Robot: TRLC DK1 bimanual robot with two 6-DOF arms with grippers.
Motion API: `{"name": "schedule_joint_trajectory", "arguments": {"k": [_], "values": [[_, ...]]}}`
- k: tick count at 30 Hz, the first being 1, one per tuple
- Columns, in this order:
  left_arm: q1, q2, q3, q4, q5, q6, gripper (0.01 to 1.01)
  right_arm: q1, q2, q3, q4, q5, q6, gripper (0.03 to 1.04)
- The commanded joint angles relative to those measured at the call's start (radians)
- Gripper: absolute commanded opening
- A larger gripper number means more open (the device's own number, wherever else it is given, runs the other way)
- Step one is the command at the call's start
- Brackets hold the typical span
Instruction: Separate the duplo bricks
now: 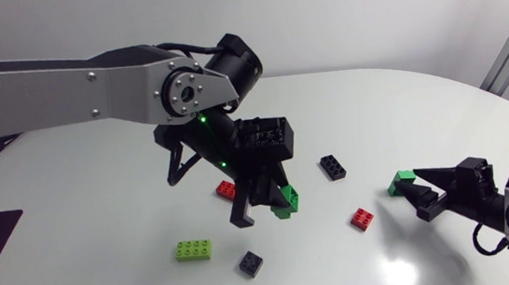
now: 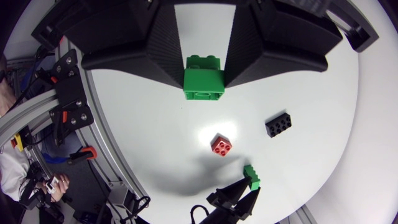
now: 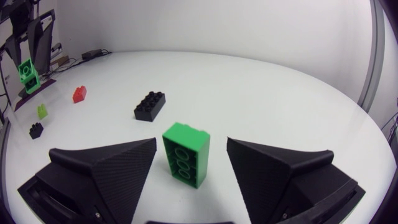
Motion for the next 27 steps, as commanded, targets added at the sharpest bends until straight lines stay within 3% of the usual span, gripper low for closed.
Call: {"name": "schedule_joint_trajectory", "arguments": {"k": [1,4,7,12,17,27], "values": [[-0.006,-0.001,0.007,0.006,-0.004,-0.018,0.251,0.033,-0.140,0.018,-0.099,0.008,0.046,0.91],[-0.006,-0.004,0.002,0.006,-0.004,-0.018,0.251,0.064,-0.310,0.084,-0.414,0.015,-0.034,0.91],[-0.003,-0.009,-0.005,0.011,-0.004,-0.018,0.251,0.139,-0.413,0.173,-0.658,0.078,-0.063,0.91],[0.002,-0.017,-0.010,0.011,-0.004,-0.017,0.251,0.278,-0.426,0.435,-1.067,0.294,-0.088,0.91],[0.003,-0.024,-0.015,0.011,-0.004,-0.015,0.251,0.366,-0.255,0.771,-1.440,0.505,-0.063,0.92],[0.006,-0.038,-0.013,0.011,-0.004,-0.009,0.251,0.383,0.236,1.445,-2.052,0.716,0.070,0.92]]}}
